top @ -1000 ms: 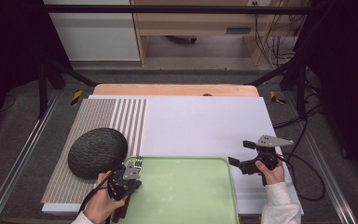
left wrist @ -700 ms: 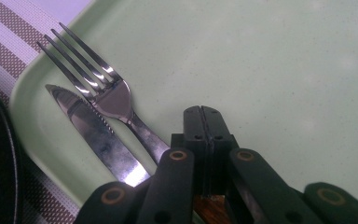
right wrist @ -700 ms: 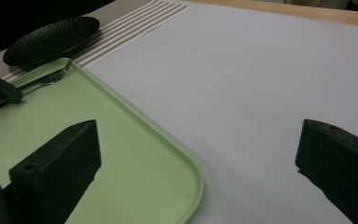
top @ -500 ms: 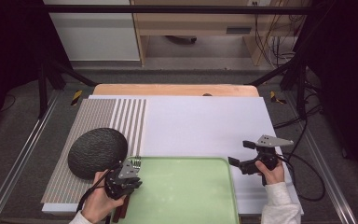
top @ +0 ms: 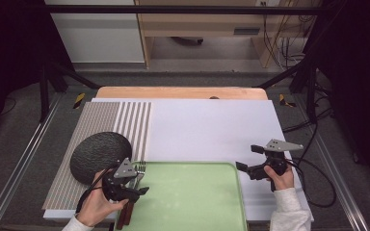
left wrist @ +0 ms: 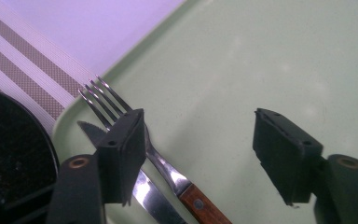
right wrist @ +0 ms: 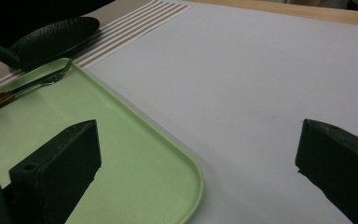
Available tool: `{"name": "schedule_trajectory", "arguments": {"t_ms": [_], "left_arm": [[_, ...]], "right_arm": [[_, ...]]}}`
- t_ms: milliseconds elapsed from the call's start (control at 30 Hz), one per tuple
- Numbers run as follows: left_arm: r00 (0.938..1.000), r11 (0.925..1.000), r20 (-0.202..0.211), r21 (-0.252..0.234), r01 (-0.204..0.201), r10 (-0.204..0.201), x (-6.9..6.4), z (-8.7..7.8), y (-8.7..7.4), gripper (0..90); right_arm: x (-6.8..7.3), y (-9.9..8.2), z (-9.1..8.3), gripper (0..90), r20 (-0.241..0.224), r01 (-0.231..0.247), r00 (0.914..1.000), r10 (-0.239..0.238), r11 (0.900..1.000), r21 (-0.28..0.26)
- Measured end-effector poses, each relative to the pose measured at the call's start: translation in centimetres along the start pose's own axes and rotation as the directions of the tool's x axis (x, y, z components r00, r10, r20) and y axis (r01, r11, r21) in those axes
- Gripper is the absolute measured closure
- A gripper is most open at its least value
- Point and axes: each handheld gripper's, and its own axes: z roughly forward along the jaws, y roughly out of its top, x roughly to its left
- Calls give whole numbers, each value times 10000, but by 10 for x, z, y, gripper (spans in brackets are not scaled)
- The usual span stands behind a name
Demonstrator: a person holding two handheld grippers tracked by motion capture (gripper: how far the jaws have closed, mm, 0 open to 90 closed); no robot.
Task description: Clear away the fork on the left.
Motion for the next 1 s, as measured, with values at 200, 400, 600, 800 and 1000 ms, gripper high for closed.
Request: {"name": "schedule_trajectory", "arguments": {"t_ms": [200,400,600,800,1000], "left_arm": [[9996,9998,-202,-91,-202,200,4,-5,2,205],[9978,9984,-405,-166,-537,530,9,-10,0,89],[9860,9867,-429,-146,-1620,1612,17,-22,-6,35],[9798,9818,-674,-159,-1895,1880,25,-32,-11,36],[9711,9740,-759,34,-2266,2262,31,-38,-15,36]], "right_arm": [[0,0,0,6,-2,-10,10000,10,10000,-18],[0,0,-1,6,-4,-33,10000,33,10000,-24],[0,0,-1,6,9,-20,10000,20,10000,-37],[0,0,-1,6,14,-58,10000,58,10000,-59],[0,0,-1,6,12,-54,10000,54,10000,-59]]}}
